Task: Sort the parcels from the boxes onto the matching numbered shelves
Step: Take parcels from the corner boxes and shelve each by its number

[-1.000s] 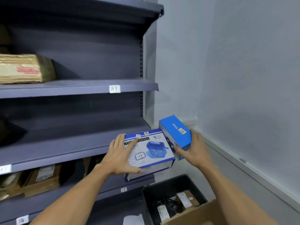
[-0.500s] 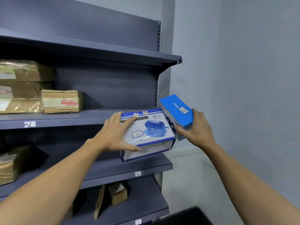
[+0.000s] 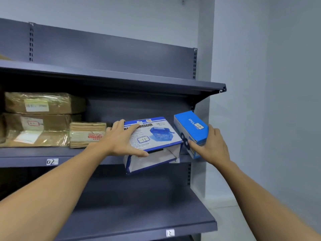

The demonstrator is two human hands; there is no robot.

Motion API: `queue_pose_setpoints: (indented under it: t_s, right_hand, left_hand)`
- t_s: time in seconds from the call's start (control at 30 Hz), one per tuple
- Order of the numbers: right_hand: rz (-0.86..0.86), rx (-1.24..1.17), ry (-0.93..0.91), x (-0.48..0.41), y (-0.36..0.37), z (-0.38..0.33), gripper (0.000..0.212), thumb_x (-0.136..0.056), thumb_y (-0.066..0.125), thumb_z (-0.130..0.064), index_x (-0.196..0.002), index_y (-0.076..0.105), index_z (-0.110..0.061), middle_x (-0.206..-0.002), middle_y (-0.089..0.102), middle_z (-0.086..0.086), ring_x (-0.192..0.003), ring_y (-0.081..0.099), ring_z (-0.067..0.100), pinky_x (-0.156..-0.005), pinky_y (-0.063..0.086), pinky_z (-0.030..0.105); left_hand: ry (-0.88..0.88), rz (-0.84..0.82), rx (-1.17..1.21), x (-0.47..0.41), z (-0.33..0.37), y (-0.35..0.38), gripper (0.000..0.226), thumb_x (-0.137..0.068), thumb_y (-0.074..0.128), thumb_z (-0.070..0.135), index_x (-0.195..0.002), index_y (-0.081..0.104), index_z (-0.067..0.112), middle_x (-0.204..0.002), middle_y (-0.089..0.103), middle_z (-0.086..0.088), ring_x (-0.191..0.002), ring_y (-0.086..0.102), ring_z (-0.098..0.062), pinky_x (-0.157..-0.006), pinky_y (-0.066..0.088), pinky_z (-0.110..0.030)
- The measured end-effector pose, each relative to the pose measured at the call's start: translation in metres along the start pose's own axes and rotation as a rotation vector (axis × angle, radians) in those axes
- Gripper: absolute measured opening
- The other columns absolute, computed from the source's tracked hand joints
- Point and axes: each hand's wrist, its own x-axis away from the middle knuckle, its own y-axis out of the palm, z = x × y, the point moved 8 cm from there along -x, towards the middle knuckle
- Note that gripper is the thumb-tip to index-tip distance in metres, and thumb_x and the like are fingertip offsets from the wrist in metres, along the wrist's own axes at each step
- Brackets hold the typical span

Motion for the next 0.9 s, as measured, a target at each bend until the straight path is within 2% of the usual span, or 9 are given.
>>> queue_pose_setpoints:
  t_s: [0.07,0.17,0.33,0.43,0.53,0.67,0.77,0.9]
  right_hand:
    - [-0.011,-0.015,-0.008,-0.010,0.018,0.001,0.094,-0.078,0.069,-0.066,-0.147,0.030,-0.015,-0.126,0.046,0.006,-0.113,0.053,0.025,-0.077,0.051,0.037]
    - [-0.027,-0.038,-0.014,-0.020,0.042,0.002,0.090,-0.080,0.070,-0.061,-0.148,0.027,-0.019,-0.134,0.043,0.006,-0.114,0.054,0.027,-0.081,0.053,0.041]
    - [0.022,-0.059,0.062,-0.035,0.070,0.014,0.068,-0.084,0.064,-0.063,-0.130,0.042,-0.018,-0.136,0.042,0.006,-0.113,0.056,0.029,-0.082,0.054,0.044]
    - [0.049,0.003,0.039,-0.034,0.080,0.020,0.071,-0.087,0.061,-0.063,-0.137,0.043,-0.017,-0.150,0.033,0.011,-0.127,0.046,0.033,-0.097,0.047,0.048]
    - [0.066,-0.020,0.021,-0.024,0.089,0.026,0.073,-0.091,0.059,-0.056,-0.151,0.034,-0.023,-0.159,0.023,0.010,-0.137,0.036,0.031,-0.108,0.039,0.047]
    - [0.053,-0.070,0.067,-0.027,0.101,0.031,0.071,-0.094,0.058,-0.054,-0.154,0.029,-0.031,-0.165,0.012,0.004,-0.134,0.041,0.031,-0.104,0.044,0.045]
    - [-0.027,-0.034,0.080,-0.037,0.116,0.032,0.073,-0.096,0.051,-0.059,-0.157,0.020,-0.033,-0.168,0.000,0.003,-0.136,0.041,0.032,-0.105,0.043,0.047]
    - [-0.236,0.048,0.054,-0.051,0.140,0.034,0.085,-0.095,0.046,-0.065,-0.157,-0.005,-0.042,-0.165,-0.022,-0.002,-0.145,0.030,0.031,-0.112,0.034,0.055]
  left_hand:
    - [-0.060,-0.016,0.027,-0.011,-0.011,0.005,0.132,-0.047,0.047,0.102,-0.157,0.008,0.039,-0.158,0.013,-0.014,-0.147,0.011,-0.031,-0.117,0.020,-0.050]
    - [-0.143,-0.037,0.124,-0.030,-0.024,0.008,0.144,-0.031,0.044,0.105,-0.156,0.016,0.040,-0.145,0.030,-0.013,-0.139,0.023,-0.031,-0.114,0.029,-0.048]
    - [-0.268,-0.107,0.147,-0.058,-0.030,0.010,0.144,-0.024,0.045,0.099,-0.153,0.026,0.037,-0.132,0.036,-0.013,-0.130,0.030,-0.032,-0.110,0.034,-0.044]
    - [-0.299,-0.137,0.138,-0.073,-0.024,0.019,0.139,-0.024,0.047,0.097,-0.147,0.034,0.034,-0.129,0.036,-0.013,-0.127,0.030,-0.032,-0.110,0.035,-0.045]
    - [-0.326,-0.129,0.185,-0.081,-0.021,0.028,0.131,-0.030,0.053,0.093,-0.146,0.037,0.033,-0.130,0.033,-0.014,-0.130,0.026,-0.032,-0.111,0.033,-0.046]
    - [-0.317,-0.166,0.277,-0.089,-0.024,0.034,0.139,-0.023,0.052,0.092,-0.149,0.032,0.035,-0.135,0.030,-0.014,-0.134,0.022,-0.031,-0.111,0.029,-0.045]
    - [-0.307,-0.174,0.323,-0.094,-0.027,0.039,0.142,-0.022,0.053,0.091,-0.151,0.028,0.038,-0.139,0.027,-0.013,-0.138,0.017,-0.031,-0.115,0.026,-0.046]
    - [-0.305,-0.181,0.341,-0.100,-0.029,0.044,0.141,-0.025,0.055,0.091,-0.152,0.025,0.039,-0.144,0.023,-0.013,-0.142,0.014,-0.032,-0.116,0.023,-0.048]
